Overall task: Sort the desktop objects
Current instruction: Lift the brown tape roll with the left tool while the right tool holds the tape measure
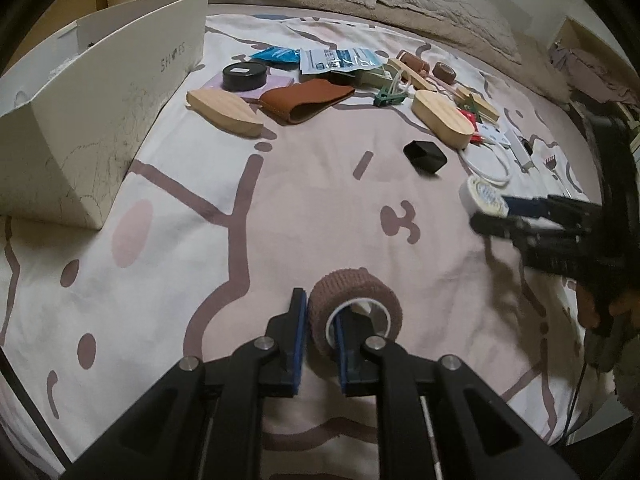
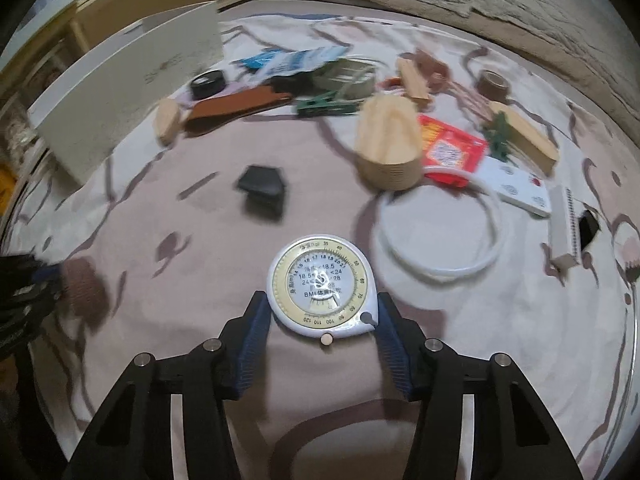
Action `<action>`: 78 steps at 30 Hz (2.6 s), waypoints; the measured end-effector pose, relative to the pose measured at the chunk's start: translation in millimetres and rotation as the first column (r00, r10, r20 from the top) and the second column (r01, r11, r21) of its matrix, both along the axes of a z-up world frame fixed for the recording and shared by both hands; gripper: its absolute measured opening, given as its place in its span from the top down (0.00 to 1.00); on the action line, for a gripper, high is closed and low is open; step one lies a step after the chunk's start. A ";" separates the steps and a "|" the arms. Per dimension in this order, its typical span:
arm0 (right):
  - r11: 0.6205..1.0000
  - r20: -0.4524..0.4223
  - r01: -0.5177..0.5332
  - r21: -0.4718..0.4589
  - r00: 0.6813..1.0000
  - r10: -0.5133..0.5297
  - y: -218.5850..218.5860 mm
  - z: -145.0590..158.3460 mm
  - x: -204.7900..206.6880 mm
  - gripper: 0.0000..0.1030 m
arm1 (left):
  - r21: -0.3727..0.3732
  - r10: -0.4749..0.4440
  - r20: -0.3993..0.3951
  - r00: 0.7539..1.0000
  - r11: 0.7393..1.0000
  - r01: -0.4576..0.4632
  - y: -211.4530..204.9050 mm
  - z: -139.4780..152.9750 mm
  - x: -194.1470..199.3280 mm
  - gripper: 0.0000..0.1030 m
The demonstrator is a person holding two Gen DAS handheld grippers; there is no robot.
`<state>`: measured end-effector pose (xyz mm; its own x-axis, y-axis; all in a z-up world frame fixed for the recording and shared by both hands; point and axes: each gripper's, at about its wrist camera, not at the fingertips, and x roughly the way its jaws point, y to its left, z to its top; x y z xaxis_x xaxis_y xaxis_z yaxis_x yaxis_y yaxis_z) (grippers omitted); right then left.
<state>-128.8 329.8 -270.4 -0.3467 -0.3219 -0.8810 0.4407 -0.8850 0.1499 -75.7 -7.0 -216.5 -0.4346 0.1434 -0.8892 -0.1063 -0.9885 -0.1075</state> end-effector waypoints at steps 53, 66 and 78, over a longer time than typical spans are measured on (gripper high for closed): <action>0.971 -0.131 -0.239 0.018 0.962 0.239 -39.5 2.4 40.4 0.47 | 0.085 0.024 -0.215 0.976 0.996 -0.006 -4.3 -26.0 11.0 0.35; 0.974 -0.140 -0.224 -0.033 0.966 0.218 -35.9 11.3 39.5 0.47 | 0.022 -0.034 -0.237 0.971 0.999 0.040 10.1 -20.3 15.0 0.59; 0.981 -0.164 -0.185 -0.064 0.971 0.173 -25.0 24.9 36.6 0.47 | 0.027 -0.029 -0.266 0.963 0.999 0.038 11.8 -1.3 14.1 0.59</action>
<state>-92.2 304.8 -245.5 -0.4089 -0.4568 -0.7900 0.6146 -0.7778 0.1316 -61.6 4.8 -217.9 -0.6489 0.1882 -0.7372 -0.1684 -0.9804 -0.1021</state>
